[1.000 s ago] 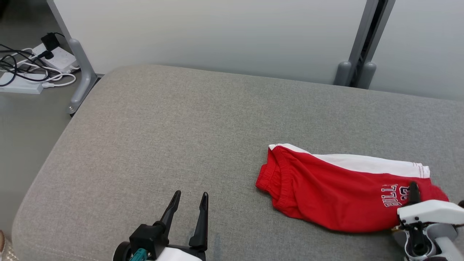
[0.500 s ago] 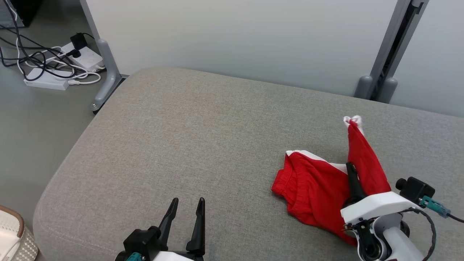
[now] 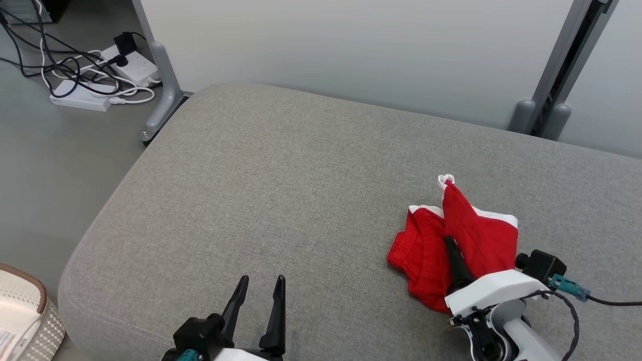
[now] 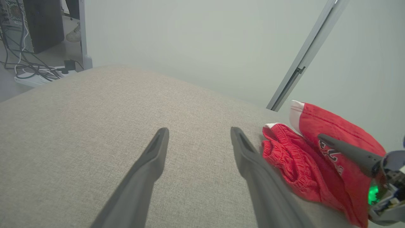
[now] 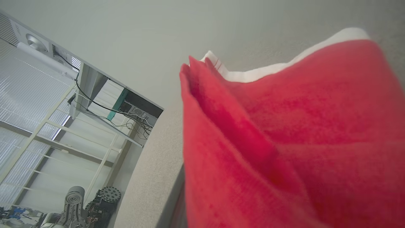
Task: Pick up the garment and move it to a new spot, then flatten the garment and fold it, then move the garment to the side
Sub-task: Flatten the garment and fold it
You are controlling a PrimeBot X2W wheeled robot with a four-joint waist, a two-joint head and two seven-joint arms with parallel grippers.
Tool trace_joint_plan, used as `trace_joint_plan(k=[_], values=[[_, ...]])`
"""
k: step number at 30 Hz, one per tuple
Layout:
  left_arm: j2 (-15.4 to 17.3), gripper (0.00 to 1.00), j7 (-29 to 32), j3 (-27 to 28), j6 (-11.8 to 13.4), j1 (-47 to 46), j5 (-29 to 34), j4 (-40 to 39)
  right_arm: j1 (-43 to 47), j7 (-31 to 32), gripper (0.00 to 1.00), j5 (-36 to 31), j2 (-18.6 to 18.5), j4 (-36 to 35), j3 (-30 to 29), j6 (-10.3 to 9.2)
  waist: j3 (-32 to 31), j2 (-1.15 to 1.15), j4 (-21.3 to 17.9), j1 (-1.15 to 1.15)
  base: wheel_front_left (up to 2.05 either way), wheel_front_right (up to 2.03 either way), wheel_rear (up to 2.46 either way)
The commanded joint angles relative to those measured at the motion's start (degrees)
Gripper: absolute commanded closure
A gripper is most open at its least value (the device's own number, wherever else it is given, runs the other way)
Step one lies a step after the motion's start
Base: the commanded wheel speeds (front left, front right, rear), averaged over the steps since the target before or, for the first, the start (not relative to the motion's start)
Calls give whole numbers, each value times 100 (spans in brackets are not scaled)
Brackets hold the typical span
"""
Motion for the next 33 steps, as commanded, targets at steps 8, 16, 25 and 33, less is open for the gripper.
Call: trace_joint_plan(k=[8, 16, 25, 33], values=[[23, 0, -24, -9, 18, -76, -33, 53, 61, -26, 0, 562, -18, -280, 553, -1, 0, 0, 27, 0, 0, 0, 0], [21, 0, -24, 15, 34, -93, -39, 87, 47, -26, 0, 645, -27, -581, 1424, -1, -8, 0, -40, 0, 0, 0, 0], [22, 0, -24, 109, 30, -41, 19, 44, -117, -27, 0, 616, -43, -776, 2457, -1, -175, 0, -492, 0, 0, 0, 0], [23, 0, -24, 346, 56, -140, 70, -92, -323, -21, 0, -678, -634, -918, 2030, -2, -305, 0, -1114, 0, 0, 0, 0]])
